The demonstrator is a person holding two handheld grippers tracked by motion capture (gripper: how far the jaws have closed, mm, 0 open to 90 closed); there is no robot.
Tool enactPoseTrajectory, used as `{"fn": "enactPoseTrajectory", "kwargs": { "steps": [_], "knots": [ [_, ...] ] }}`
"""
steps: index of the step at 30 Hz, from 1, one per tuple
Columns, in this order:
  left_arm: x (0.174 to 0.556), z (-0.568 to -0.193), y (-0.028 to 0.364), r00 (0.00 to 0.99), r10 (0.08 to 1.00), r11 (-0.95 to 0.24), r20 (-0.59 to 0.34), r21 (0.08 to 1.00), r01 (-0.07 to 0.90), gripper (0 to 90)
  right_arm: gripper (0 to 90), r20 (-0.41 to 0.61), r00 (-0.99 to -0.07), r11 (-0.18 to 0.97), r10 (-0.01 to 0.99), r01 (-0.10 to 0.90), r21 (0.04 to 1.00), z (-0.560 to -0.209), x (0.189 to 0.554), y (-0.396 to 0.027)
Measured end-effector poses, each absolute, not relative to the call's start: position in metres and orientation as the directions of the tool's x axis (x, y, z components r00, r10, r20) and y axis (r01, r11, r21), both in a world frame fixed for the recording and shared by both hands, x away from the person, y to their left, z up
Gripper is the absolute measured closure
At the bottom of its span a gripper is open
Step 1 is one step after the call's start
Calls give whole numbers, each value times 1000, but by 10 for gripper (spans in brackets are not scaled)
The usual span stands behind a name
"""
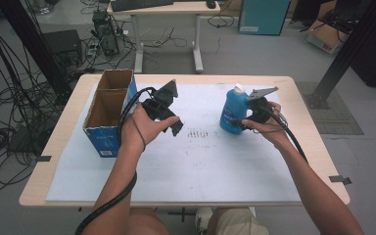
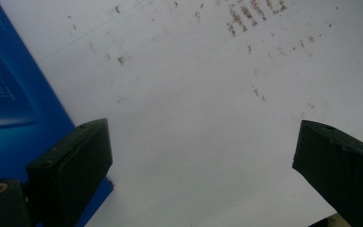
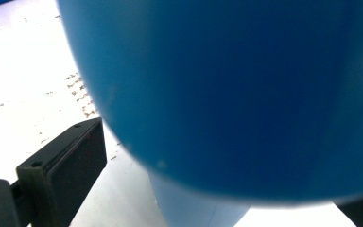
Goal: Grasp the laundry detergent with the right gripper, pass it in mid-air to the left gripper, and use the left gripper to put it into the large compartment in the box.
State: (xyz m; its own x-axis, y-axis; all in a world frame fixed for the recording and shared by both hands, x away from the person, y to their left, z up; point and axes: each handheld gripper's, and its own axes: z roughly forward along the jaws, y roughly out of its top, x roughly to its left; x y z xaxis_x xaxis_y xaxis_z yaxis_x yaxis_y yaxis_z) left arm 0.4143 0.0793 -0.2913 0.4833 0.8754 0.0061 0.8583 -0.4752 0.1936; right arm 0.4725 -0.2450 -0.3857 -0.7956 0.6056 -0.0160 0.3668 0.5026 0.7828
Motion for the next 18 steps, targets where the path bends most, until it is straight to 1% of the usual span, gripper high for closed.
{"fn": "enactPoseTrajectory", "kwargs": {
  "steps": [18],
  "knots": [
    [415,-291,78,486,874,-478,6,193,857,56,25,-28,-796,497,604,349,794,-387,474,-243]
  ]
}}
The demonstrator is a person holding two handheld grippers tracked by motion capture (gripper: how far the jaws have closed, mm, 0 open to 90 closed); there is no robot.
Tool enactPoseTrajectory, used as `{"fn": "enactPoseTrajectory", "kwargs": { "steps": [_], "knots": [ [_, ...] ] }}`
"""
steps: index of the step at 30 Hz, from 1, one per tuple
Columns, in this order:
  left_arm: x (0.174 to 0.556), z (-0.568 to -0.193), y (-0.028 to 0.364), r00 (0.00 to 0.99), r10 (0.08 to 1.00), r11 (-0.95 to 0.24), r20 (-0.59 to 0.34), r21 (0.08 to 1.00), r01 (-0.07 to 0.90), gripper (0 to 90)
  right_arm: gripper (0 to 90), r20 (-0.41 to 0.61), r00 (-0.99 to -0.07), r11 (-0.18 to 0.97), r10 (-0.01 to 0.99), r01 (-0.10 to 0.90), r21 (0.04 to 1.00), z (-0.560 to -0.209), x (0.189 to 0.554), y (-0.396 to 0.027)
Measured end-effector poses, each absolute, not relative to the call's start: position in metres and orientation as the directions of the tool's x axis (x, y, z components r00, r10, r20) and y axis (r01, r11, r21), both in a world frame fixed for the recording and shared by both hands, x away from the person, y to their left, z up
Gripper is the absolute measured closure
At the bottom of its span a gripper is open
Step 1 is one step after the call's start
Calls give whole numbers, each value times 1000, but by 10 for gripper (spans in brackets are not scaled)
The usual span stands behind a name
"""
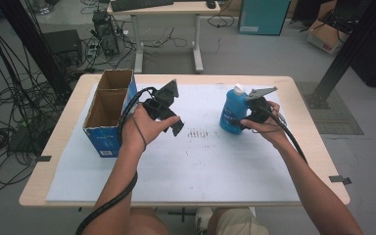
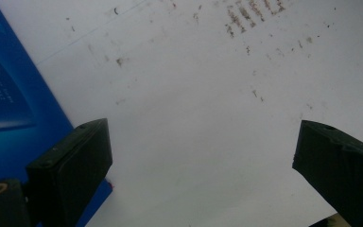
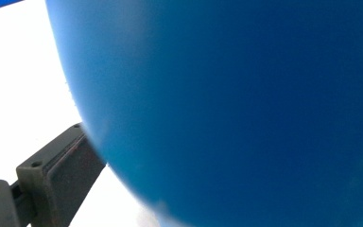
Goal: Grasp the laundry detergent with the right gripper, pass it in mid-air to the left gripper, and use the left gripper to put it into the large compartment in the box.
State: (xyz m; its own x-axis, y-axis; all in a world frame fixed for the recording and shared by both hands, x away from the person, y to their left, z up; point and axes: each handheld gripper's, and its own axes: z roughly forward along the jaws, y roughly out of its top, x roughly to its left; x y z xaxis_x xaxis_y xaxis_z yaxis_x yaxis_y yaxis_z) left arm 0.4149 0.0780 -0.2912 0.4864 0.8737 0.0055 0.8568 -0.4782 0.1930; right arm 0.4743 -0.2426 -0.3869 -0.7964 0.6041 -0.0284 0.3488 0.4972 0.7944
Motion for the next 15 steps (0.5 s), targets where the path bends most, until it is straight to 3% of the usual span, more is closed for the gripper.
{"fn": "enactPoseTrajectory", "kwargs": {
  "steps": [15],
  "knots": [
    [415,-291,77,487,873,-479,6,195,856,56,24,-36,-793,490,608,339,803,-386,474,-242]
  ]
}}
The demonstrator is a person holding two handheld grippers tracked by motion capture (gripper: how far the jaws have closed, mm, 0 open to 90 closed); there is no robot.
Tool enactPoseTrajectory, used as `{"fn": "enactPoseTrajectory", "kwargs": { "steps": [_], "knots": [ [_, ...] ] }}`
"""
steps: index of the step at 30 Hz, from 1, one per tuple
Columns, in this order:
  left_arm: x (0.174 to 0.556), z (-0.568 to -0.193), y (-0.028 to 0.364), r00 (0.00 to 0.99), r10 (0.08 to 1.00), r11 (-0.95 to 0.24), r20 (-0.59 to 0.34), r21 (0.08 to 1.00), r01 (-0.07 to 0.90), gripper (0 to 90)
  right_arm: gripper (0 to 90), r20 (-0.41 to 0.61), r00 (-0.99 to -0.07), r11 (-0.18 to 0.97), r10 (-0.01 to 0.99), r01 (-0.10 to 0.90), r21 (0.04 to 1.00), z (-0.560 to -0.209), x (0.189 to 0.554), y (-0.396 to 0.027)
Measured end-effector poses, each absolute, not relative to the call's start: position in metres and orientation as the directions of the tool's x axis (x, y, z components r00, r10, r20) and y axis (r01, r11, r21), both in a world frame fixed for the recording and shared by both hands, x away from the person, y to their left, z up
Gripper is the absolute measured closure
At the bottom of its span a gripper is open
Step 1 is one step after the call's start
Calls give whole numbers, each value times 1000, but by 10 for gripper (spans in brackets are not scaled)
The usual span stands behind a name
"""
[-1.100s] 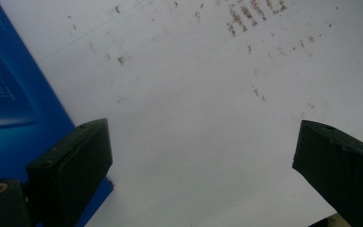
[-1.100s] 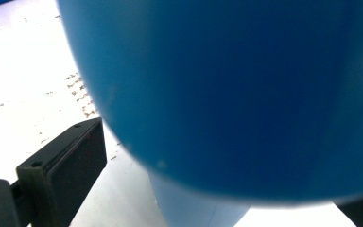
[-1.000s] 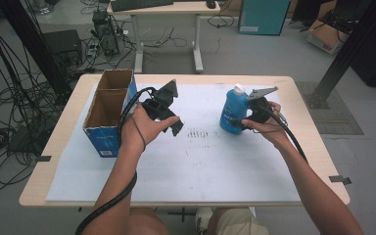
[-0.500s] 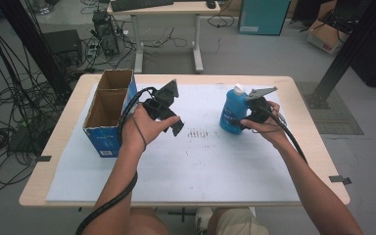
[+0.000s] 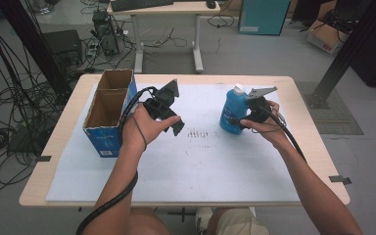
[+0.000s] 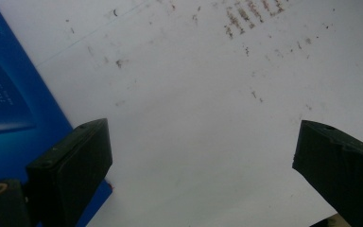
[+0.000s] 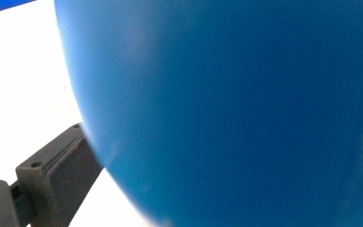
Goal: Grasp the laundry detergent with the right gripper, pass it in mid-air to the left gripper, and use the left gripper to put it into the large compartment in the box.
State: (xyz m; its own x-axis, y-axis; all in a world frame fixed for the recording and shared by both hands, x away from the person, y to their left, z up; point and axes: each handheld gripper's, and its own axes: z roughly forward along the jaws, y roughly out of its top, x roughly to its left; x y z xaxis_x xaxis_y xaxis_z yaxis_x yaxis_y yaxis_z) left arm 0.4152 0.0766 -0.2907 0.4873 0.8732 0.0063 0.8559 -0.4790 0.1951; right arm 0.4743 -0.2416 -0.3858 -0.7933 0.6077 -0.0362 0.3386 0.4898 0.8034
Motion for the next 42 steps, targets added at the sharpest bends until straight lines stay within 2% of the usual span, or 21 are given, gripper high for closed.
{"fn": "enactPoseTrajectory", "kwargs": {
  "steps": [42],
  "knots": [
    [416,-290,76,493,870,-485,7,193,853,56,23,-54,-798,485,601,309,818,-387,474,-239]
  ]
}}
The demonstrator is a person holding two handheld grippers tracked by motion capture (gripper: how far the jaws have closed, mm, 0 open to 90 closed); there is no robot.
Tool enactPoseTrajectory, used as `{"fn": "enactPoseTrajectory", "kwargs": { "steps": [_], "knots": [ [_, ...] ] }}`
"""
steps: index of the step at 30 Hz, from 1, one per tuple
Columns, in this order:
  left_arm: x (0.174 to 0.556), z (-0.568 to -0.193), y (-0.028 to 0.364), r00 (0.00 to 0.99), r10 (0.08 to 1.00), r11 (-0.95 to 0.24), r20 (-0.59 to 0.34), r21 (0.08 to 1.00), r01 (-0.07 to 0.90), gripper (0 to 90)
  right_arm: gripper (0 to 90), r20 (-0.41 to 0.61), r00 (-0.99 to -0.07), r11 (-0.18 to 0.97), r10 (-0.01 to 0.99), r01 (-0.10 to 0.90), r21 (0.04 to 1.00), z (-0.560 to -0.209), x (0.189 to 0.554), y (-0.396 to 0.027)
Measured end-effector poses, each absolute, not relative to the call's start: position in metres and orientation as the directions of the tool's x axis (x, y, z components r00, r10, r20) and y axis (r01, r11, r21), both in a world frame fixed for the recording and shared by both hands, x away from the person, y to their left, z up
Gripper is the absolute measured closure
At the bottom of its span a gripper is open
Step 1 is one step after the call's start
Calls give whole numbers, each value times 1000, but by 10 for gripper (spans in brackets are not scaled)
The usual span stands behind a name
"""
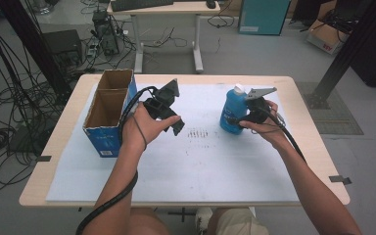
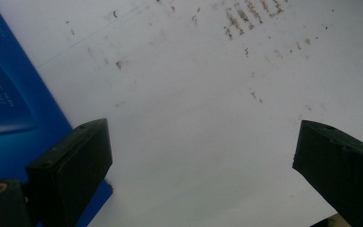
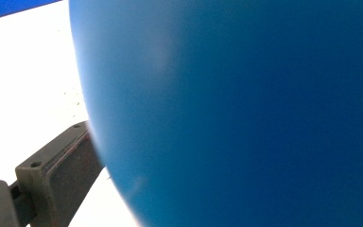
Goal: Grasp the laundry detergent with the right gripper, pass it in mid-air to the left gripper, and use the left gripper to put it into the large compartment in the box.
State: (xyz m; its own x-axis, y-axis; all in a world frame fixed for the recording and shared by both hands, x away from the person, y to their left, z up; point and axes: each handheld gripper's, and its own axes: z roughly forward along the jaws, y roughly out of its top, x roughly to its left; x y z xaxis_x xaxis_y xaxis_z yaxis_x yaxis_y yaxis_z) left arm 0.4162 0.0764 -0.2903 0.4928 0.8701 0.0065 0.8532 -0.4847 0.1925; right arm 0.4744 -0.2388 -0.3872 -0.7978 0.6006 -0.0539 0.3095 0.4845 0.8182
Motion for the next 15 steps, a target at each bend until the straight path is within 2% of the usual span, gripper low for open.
{"fn": "enactPoseTrajectory", "kwargs": {
  "steps": [15],
  "knots": [
    [417,-289,75,493,870,-484,6,193,853,55,23,-54,-799,477,599,302,826,-386,474,-239]
  ]
}}
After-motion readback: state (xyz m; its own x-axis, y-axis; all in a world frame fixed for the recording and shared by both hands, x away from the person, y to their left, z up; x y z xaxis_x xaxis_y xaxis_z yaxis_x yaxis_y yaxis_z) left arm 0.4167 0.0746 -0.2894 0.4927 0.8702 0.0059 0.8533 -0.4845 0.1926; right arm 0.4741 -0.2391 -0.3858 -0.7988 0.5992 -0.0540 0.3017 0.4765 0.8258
